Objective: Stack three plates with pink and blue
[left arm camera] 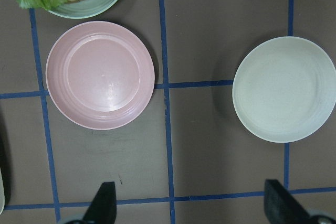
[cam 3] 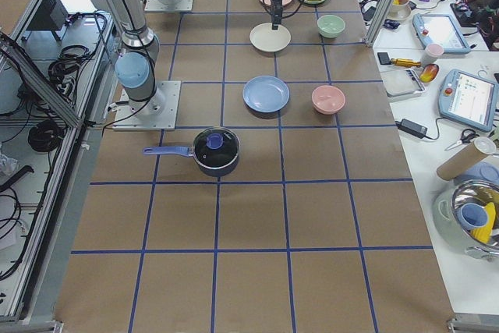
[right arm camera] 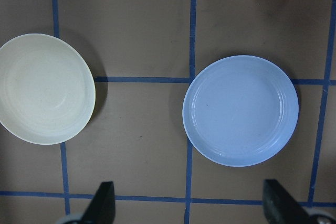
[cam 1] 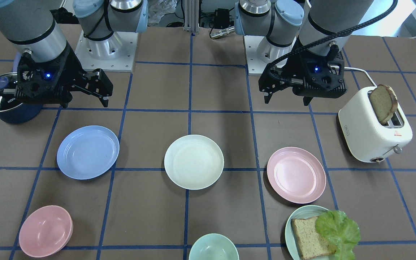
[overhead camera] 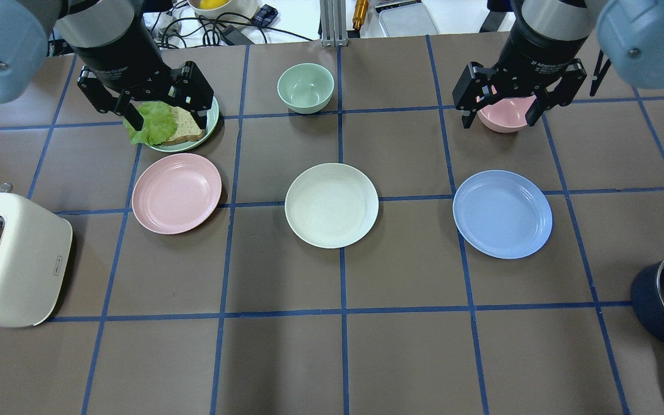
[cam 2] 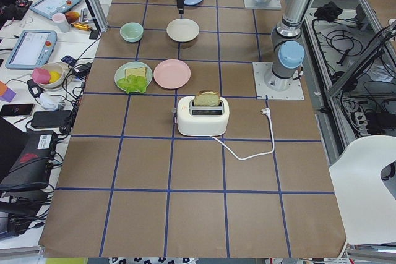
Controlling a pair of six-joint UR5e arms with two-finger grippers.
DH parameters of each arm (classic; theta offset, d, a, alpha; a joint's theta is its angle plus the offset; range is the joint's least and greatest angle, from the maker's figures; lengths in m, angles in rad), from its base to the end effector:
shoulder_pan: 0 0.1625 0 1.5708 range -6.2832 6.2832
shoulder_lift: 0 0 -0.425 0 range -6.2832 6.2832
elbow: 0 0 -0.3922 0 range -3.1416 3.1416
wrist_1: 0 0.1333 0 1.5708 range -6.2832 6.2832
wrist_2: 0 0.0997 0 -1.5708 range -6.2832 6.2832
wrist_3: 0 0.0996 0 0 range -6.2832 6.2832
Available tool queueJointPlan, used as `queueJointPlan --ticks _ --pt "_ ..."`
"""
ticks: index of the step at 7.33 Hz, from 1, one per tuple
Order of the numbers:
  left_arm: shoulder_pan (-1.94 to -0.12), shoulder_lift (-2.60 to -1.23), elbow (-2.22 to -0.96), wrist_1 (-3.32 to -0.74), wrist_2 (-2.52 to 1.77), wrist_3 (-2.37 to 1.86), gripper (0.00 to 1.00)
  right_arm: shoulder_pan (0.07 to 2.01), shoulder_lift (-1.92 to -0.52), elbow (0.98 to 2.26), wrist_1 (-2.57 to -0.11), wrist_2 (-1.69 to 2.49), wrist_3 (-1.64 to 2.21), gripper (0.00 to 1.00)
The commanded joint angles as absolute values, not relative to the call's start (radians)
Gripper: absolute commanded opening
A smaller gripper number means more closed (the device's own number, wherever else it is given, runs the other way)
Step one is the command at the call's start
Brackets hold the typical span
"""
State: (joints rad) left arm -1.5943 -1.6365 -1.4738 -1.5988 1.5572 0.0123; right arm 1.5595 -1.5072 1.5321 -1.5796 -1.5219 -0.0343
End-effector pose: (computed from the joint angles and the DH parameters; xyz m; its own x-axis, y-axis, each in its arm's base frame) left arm -0.1468 -0.5166 0.4996 -0.9993 0.0358 0.0136 0.0358 0.9994 -0.0035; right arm 0.1323 -0.5187 0.4758 -0.9985 -0.0222 -0.0494 -0.0230 0.9996 0.0144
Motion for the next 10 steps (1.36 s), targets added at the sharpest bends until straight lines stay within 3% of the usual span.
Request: queueJointPlan --ticks 1,6,10 --pt "-1.592 -1.632 -1.473 -1.6 1.555 0.012 1.0 1.56 -1.506 1.535 -1.578 -1.522 -0.032 1.0" --pt "-1.585 -1.631 -1.474 -1.6 1.555 0.023 1.0 1.53 -1.488 1.58 -1.627 -1.528 -0.052 1.0" --pt "-1.569 -1.738 -1.496 -1.565 1.56 0.017 1.0 1.278 -1.425 1.806 -1.89 -1.522 -0.277 1.0"
